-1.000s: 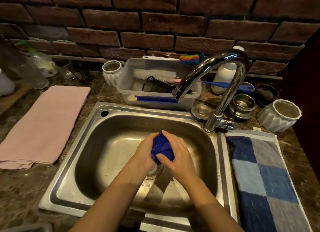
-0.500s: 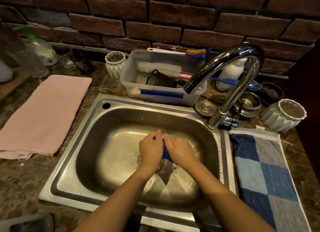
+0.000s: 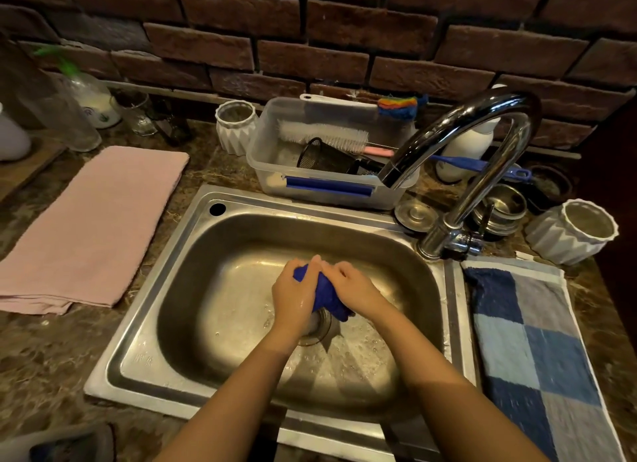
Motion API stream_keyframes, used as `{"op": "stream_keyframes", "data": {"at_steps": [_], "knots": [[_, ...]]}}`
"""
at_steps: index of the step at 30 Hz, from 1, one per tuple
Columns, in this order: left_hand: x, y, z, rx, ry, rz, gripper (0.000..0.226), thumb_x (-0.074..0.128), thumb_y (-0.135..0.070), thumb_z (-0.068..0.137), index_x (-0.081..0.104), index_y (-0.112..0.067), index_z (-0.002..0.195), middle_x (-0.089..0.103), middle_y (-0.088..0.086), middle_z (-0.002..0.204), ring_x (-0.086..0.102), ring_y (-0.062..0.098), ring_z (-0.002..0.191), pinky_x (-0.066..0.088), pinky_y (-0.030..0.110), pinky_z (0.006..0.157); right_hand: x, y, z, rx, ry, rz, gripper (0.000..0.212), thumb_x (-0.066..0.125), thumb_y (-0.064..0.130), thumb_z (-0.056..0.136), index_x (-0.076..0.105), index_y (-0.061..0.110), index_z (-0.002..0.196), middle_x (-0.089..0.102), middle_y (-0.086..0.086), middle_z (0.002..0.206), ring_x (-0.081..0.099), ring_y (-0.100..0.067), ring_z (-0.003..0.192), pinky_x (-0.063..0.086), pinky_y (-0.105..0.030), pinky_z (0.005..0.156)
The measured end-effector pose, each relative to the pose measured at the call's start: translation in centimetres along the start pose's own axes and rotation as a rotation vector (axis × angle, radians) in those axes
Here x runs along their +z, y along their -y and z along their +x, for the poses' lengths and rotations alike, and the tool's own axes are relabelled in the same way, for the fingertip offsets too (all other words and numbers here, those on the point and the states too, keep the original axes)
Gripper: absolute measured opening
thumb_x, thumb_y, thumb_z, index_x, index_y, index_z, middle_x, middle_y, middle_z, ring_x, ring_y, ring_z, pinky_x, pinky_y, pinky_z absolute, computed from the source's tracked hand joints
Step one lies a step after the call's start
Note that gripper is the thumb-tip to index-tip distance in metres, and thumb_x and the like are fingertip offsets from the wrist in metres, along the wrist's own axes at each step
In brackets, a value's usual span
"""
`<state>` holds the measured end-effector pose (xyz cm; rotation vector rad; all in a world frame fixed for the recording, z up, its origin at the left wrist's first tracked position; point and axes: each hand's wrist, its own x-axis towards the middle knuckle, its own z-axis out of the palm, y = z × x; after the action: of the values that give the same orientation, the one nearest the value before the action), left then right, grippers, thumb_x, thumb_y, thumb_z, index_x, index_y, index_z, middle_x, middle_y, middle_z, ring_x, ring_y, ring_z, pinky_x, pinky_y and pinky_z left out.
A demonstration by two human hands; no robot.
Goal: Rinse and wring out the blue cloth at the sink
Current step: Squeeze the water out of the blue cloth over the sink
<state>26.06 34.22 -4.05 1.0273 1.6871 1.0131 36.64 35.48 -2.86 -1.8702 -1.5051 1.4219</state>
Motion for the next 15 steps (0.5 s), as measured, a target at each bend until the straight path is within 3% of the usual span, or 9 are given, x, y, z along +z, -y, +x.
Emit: {"op": "stream_keyframes", "data": {"at_steps": [2,4,6,8,10,12,15], "knots": [[-0.6,-0.3,0.5,-0.204,-0.03,-0.137,0.023,0.054,-0.029,0.091,0.057,-0.012,0.075,0.059,0.01,0.075,0.055,0.025,0.072,0.045,0.036,0.066,-0.5,-0.1,-0.9,-0.044,-0.003,0.084,0.036,0.035,0.052,0.094,0.049,0.023,0.111,0.059,-0.003,0.109,0.058,-0.012,0.085,0.051,-0.028,0.069],[-1.5,-0.7,0.9,-0.418,-0.029,-0.33,0.019,0.054,-0.024,0.088,0.058,-0.011,0.075,0.057,0.012,0.073,0.053,0.026,0.065,0.039,0.032,0.056,-0.8,-0.8,-2.3,-0.198,-0.137,0.025,0.037,0.038,0.048,0.094,0.04,0.033,0.128,0.047,0.002,0.136,0.056,-0.01,0.106,0.054,-0.036,0.086],[-2.1,-1.3,0.9,-0.561,0.074,-0.495,0.016,0.053,-0.019,0.088,0.059,-0.008,0.079,0.057,0.009,0.064,0.052,0.02,0.053,0.036,0.024,0.046,-0.8,-1.3,-3.6,-0.424,-0.19,-0.223,0.052,0.038,0.053,0.091,0.027,0.038,0.14,0.025,0.01,0.152,0.037,-0.007,0.129,0.041,-0.029,0.101],[-2.3,-2.2,0.5,-0.67,0.244,-0.644,0.02,0.046,-0.015,0.093,0.057,-0.005,0.078,0.056,0.007,0.056,0.051,0.015,0.048,0.038,0.021,0.041,-0.3,-1.4,-4.1,-0.637,-0.142,-0.451,0.066,0.037,0.062,0.086,0.021,0.035,0.144,0.014,0.011,0.156,0.023,-0.007,0.136,0.031,-0.022,0.101],[-2.3,-2.9,0.0,-0.712,0.362,-0.679,0.026,0.04,-0.017,0.096,0.055,-0.007,0.077,0.056,0.005,0.054,0.052,0.015,0.049,0.042,0.02,0.041,-0.1,-1.1,-3.7,-0.739,-0.159,-0.518,0.069,0.043,0.06,0.084,0.026,0.03,0.144,0.024,0.004,0.153,0.034,-0.013,0.129,0.038,-0.022,0.095],[-2.4,-3.4,-0.5,-0.729,0.404,-0.653,0.029,0.038,-0.019,0.097,0.052,-0.009,0.074,0.053,0.002,0.046,0.047,0.01,0.036,0.034,0.013,0.03,-0.5,-0.4,-3.1,-0.784,-0.211,-0.523,0.066,0.046,0.056,0.084,0.036,0.023,0.141,0.047,-0.003,0.136,0.049,-0.017,0.111,0.05,-0.028,0.085],[-2.1,-3.6,-0.9,-0.694,0.291,-0.588,0.022,0.044,-0.02,0.092,0.053,-0.009,0.075,0.052,0.004,0.047,0.038,0.008,0.029,0.023,0.011,0.026,-0.8,0.8,-2.5,-0.697,-0.237,-0.514,0.064,0.032,0.059,0.083,0.054,0.018,0.127,0.061,-0.005,0.103,0.059,-0.018,0.089,0.051,-0.032,0.074]]}}
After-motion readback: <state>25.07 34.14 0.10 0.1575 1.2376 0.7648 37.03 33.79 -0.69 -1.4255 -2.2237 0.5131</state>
